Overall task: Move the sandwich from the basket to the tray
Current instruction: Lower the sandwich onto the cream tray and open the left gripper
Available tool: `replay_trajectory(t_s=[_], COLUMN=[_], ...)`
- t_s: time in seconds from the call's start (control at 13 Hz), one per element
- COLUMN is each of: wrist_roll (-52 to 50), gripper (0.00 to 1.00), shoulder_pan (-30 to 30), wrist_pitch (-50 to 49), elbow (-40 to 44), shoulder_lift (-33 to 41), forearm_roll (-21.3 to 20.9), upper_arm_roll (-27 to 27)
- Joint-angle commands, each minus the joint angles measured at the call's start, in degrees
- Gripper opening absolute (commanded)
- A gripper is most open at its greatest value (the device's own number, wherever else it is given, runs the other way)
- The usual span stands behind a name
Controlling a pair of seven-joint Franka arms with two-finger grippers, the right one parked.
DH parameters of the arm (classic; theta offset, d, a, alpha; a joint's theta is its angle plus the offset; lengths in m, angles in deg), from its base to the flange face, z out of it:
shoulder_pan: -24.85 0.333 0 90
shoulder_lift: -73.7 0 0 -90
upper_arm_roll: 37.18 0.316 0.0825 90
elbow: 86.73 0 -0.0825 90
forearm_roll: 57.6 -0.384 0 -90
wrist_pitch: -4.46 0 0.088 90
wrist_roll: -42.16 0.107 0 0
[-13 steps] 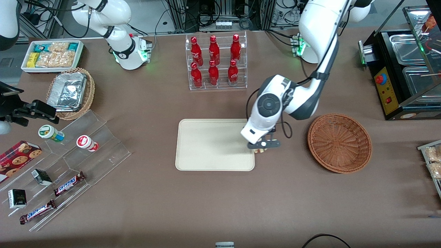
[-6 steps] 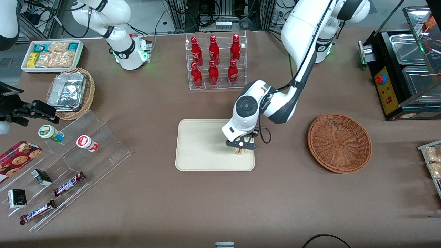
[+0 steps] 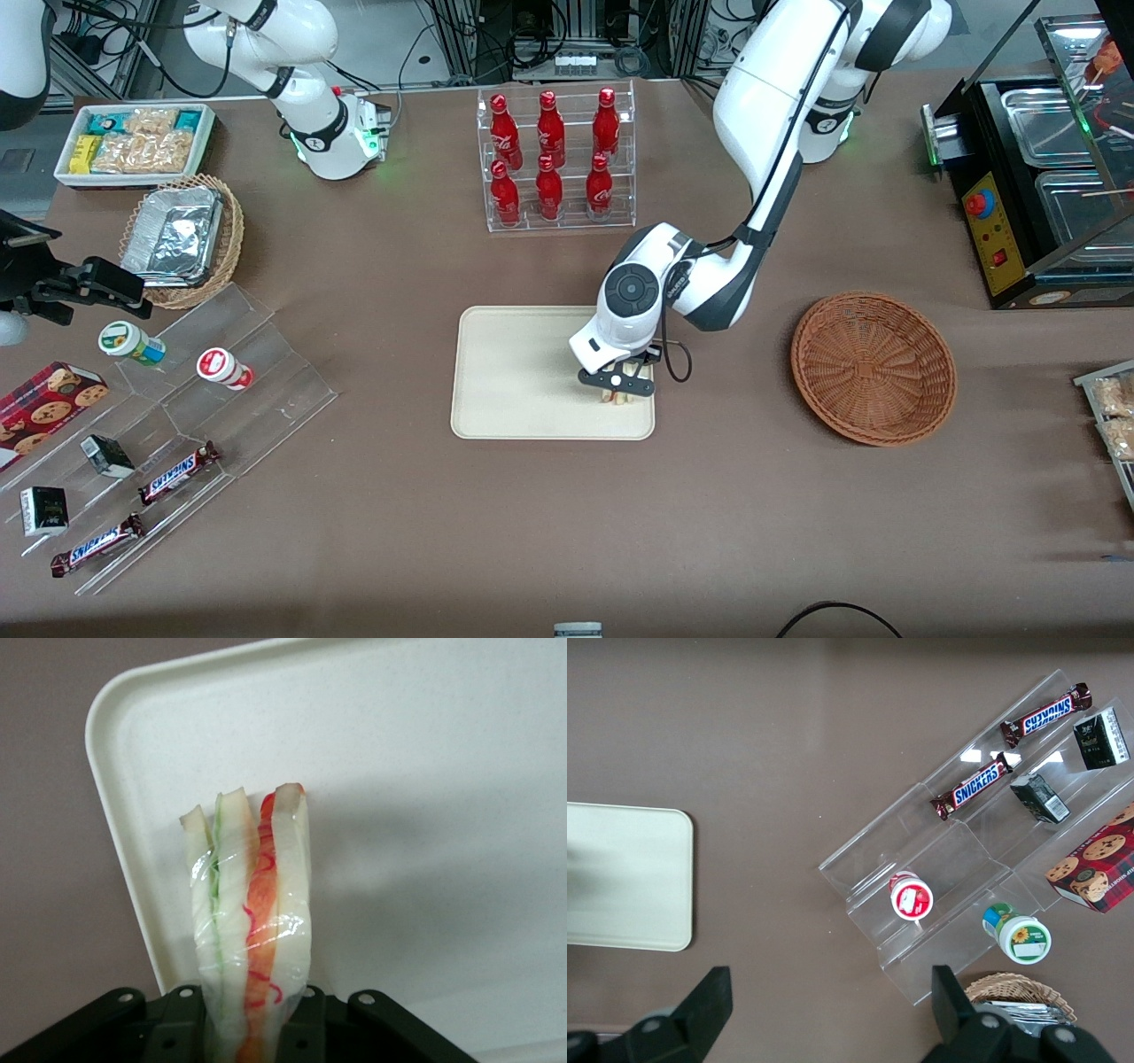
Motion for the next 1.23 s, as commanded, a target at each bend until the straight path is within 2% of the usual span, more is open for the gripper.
replay_trajectory(t_s=[0.0, 0.31, 0.54, 0.62, 0.69, 0.92, 1.15], wrist_roll=[-1.42, -2.22, -2.31, -2.31, -2.31, -2.31, -5.1], gripper=[0.21, 0.23, 0.33, 0.44, 0.63, 1.0, 1.0], shoulder_pan=[-0.76, -1.11, -1.29, -1.29, -1.29, -1.29, -1.55], wrist_pitch=[-0.38, -0.55, -0.46, -0.46, -0.46, -0.72, -3.69], elbow=[4.35, 4.89, 4.89, 4.98, 4.98, 5.15, 5.42], shoulder_lift=[-2.24, -2.51, -3.04, -3.04, -3.04, -2.52, -0.5], forearm_roll=[0.32, 0.85, 0.85, 0.85, 0.85, 0.85, 0.41], upper_arm_roll=[0.59, 0.58, 0.58, 0.58, 0.58, 0.58, 1.11])
